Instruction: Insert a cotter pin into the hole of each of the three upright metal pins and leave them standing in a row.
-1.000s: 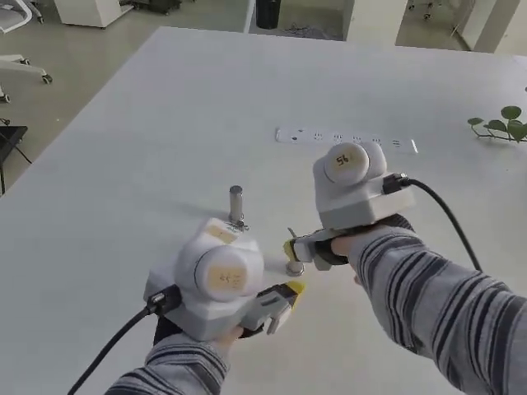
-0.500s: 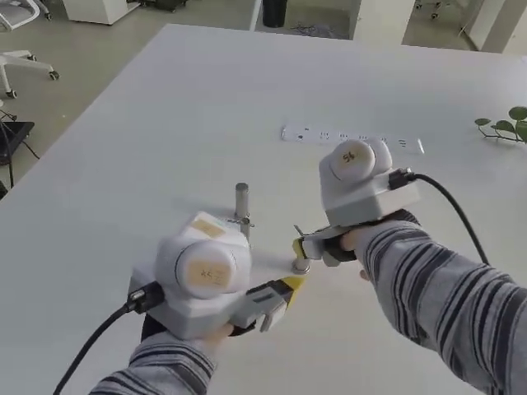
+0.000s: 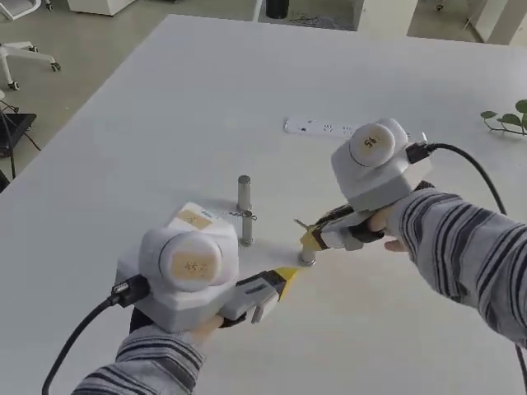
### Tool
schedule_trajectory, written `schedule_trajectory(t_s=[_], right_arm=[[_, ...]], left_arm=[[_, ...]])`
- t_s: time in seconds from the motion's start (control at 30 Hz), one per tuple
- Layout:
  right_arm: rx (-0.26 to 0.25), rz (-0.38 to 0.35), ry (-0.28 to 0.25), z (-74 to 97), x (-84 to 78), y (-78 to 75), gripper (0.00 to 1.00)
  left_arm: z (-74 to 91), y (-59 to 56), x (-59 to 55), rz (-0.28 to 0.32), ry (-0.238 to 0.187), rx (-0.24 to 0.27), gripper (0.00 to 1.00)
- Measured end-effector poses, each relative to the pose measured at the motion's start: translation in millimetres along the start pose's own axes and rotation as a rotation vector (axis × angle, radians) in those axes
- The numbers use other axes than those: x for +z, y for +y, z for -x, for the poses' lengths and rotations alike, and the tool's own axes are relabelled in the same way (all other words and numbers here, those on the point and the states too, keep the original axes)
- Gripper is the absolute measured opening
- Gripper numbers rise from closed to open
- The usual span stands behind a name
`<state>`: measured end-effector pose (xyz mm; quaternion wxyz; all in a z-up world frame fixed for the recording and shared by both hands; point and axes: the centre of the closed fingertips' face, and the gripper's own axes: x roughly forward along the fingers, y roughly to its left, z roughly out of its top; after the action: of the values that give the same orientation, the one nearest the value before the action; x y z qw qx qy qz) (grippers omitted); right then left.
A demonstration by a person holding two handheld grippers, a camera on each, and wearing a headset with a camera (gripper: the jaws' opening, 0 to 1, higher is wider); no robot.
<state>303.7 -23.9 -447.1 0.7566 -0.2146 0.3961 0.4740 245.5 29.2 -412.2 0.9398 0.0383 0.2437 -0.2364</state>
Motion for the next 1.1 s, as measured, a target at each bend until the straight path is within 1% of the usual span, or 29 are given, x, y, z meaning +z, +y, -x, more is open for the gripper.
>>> schedule_trajectory(t_s=[0.07, 0.13, 0.17, 0.23, 0.27, 0.3, 0.37, 0.47, 0.7, 0.73, 0.87, 1.1], right_arm=[[0.020, 0.032, -0.006, 1.6, 2.8, 1.2, 0.07], [0.046, 0.082, -0.017, 2.6, 5.8, 2.7, 0.07], [0.067, 0.138, -0.021, 1.8, 6.1, 2.3, 0.07], [0.086, 0.200, -0.014, 3.1, 6.6, 3.3, 0.07], [0.101, 0.254, -0.015, 3.5, 7.7, 4.9, 0.07], [0.113, 0.282, -0.007, 3.1, 7.2, 4.0, 0.07], [0.139, 0.290, -0.012, 2.1, 8.8, 4.0, 0.07], [0.157, 0.316, -0.014, 2.5, 10.1, 5.2, 0.08], [0.200, 0.370, -0.016, 1.1, 11.4, 7.1, 0.08], [0.214, 0.397, -0.017, 0.9, 11.7, 8.0, 0.08], [0.224, 0.425, -0.005, -0.7, 11.0, 4.8, 0.08], [0.246, 0.450, -0.002, -4.6, 9.8, 1.0, 0.08]], left_arm=[[0.6, 1.9, -0.4, 0.007, -0.002, -0.001, 0.56], [1.8, 3.7, -0.4, 0.026, -0.007, -0.005, 0.56], [2.5, 4.5, -0.3, 0.030, -0.010, -0.005, 0.57], [3.9, 6.9, 0.0, 0.037, -0.014, -0.007, 0.57], [4.4, 7.8, 0.2, 0.039, -0.015, -0.008, 0.57], [5.3, 8.8, 0.4, 0.041, -0.018, -0.011, 0.58], [6.7, 10.6, 1.2, 0.045, -0.024, -0.014, 0.58], [7.6, 13.0, 1.7, 0.048, -0.027, -0.008, 0.58], [8.3, 13.7, 0.7, 0.053, -0.029, -0.013, 0.57], [8.1, 13.3, 0.4, 0.051, -0.029, -0.015, 0.57], [7.4, 12.4, -1.1, 0.054, -0.027, -0.020, 0.57], [5.5, 9.0, -2.3, 0.055, -0.025, -0.031, 0.56]])
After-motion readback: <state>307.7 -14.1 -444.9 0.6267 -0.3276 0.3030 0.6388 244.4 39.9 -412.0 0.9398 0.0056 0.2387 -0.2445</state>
